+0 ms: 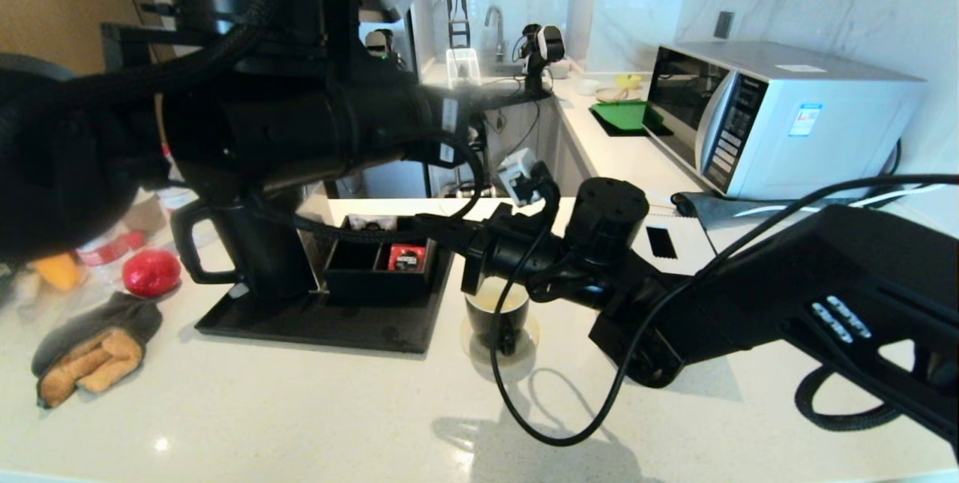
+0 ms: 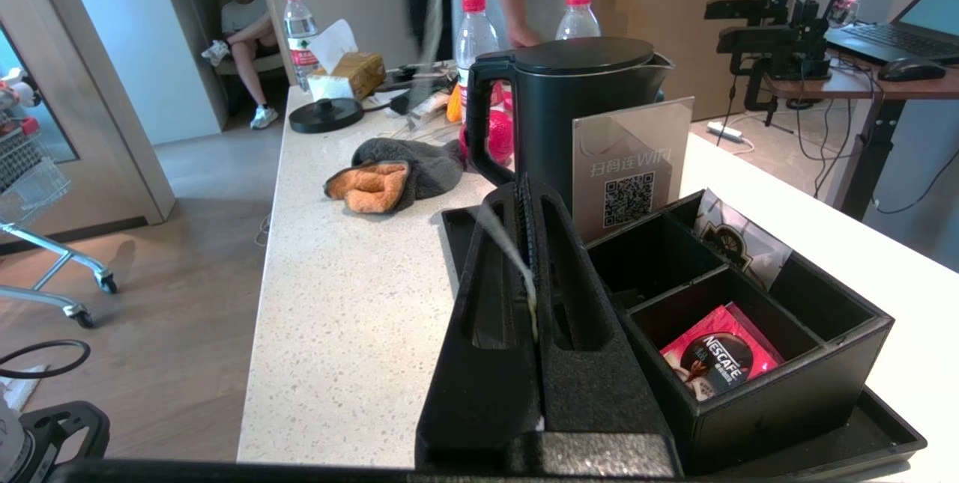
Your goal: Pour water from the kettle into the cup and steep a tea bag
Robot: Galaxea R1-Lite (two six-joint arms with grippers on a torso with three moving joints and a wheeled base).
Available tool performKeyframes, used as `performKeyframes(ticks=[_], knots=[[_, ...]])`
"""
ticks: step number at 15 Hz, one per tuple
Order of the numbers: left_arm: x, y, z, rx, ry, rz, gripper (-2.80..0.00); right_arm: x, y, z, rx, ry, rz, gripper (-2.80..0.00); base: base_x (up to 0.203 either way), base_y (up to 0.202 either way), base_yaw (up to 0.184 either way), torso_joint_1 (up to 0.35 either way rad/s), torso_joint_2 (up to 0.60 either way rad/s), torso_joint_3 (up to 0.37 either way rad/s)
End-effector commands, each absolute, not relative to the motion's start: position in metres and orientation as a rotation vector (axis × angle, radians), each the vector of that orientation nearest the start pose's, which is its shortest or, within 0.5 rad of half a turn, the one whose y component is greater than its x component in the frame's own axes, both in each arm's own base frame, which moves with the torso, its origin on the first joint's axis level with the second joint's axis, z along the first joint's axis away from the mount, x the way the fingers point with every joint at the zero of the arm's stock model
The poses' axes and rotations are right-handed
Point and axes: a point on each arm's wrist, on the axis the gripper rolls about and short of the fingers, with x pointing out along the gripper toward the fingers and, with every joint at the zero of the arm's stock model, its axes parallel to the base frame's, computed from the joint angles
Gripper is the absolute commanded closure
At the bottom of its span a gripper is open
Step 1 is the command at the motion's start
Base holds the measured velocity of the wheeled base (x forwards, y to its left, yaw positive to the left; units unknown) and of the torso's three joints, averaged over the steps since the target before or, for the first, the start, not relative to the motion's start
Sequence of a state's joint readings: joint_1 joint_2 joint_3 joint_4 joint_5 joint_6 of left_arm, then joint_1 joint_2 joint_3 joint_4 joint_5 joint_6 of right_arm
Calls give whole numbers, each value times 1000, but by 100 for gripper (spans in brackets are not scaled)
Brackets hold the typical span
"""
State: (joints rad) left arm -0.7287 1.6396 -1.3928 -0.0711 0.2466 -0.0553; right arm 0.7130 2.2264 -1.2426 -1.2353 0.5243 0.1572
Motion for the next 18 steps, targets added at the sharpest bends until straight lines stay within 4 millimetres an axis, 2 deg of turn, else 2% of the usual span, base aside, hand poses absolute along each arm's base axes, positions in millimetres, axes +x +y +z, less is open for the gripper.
performKeyframes(ticks=[1,6,11,18], knots=[[231,-199,307,37,187,-475,0,324,295,162,162,-181,1253,0,0,0,0,0,0,0],[230,-198,299,34,214,-470,0,325,294,161,165,-178,1221,0,0,0,0,0,0,0],[232,-196,297,-6,231,-456,0,333,284,163,163,-183,1187,0,0,0,0,0,0,0],[228,-191,291,-3,249,-445,0,345,270,177,162,-224,1145,0,0,0,0,0,0,0]])
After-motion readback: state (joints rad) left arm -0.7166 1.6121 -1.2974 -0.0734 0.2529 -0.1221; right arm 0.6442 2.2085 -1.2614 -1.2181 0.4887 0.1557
